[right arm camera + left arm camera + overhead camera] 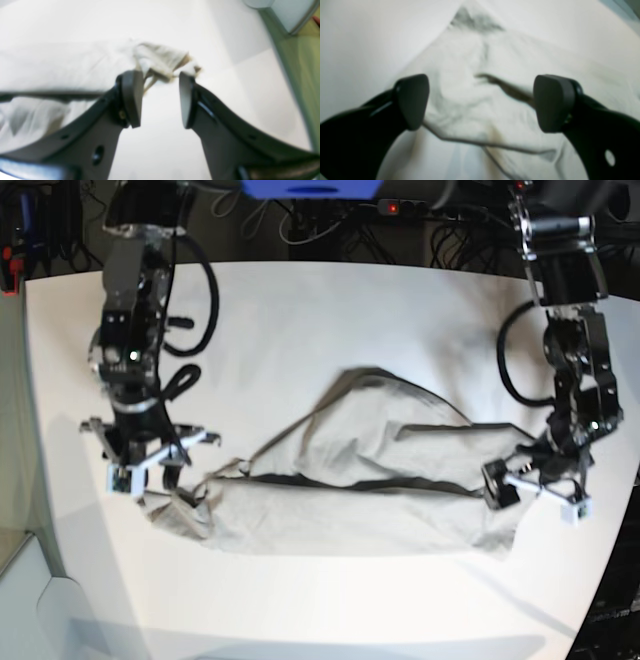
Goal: Layout the t-shirt on the table in an organized manner, then fold the t-shirt properly
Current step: 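Lift the shirt with both grippers and spread it across the table, then grasp a shirt edge with the right gripper and pull it up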
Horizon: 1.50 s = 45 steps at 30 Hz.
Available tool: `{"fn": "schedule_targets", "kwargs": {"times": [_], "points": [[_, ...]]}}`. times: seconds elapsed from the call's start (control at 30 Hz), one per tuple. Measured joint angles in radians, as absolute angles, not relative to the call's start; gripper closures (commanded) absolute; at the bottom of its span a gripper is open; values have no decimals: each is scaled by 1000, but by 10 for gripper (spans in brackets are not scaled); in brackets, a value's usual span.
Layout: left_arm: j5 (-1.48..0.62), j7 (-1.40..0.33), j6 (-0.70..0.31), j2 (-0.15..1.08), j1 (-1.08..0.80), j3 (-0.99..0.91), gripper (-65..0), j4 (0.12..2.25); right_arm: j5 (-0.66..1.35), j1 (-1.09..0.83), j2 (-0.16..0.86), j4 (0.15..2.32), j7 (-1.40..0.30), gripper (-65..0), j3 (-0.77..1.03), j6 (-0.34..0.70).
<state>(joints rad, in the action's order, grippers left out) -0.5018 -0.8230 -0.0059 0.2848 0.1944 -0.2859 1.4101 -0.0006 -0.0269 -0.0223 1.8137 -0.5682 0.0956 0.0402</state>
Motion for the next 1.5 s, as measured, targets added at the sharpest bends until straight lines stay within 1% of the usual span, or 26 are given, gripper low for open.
{"fn": "schedule_targets", "kwargs": {"times": [0.07,0.17,0.23,0.4,0.53,0.77,0.87,0.93,1.1,1.23,1.43,1.5], "points": [[-494,-831,-4,279,151,-287,-650,1396,-4,-72,-31,1818,-580,-250,93,42],[-486,-834,-1,239,110,-285,-650,1397,-8,-117,-31,1821,-577,-249,47,45],[-506,-833,-4,227,89,-281,-650,1415,-8,-146,-33,1824,-572,-248,-19,51],[-494,-832,-4,249,-6,-298,-650,1471,-7,-195,-29,1814,-580,-252,-201,55],[-493,-837,-3,261,-46,-408,-650,1505,-1,-170,-30,1776,-568,-252,-316,55],[-492,-837,-4,350,-94,-568,-650,1520,-4,-109,-28,1666,-566,-252,-435,55],[-490,-838,-4,383,-123,-611,-650,1518,-4,-96,-28,1633,-571,-256,-468,55],[-490,-837,-4,399,-142,-634,-650,1519,-4,-87,-28,1625,-575,-273,-488,55],[-491,-841,-4,396,-170,-715,-650,1520,-4,-78,-28,1625,-567,-298,-496,55],[-496,-839,-4,393,-186,-726,-650,1520,-4,-52,-28,1599,-564,-299,-522,55],[-501,-839,-4,390,-202,-726,-650,1521,-3,-6,-27,1473,-568,-299,-607,55],[-500,-841,-4,388,-204,-726,-650,1521,-3,6,-28,1457,-527,-299,-625,55]]}}
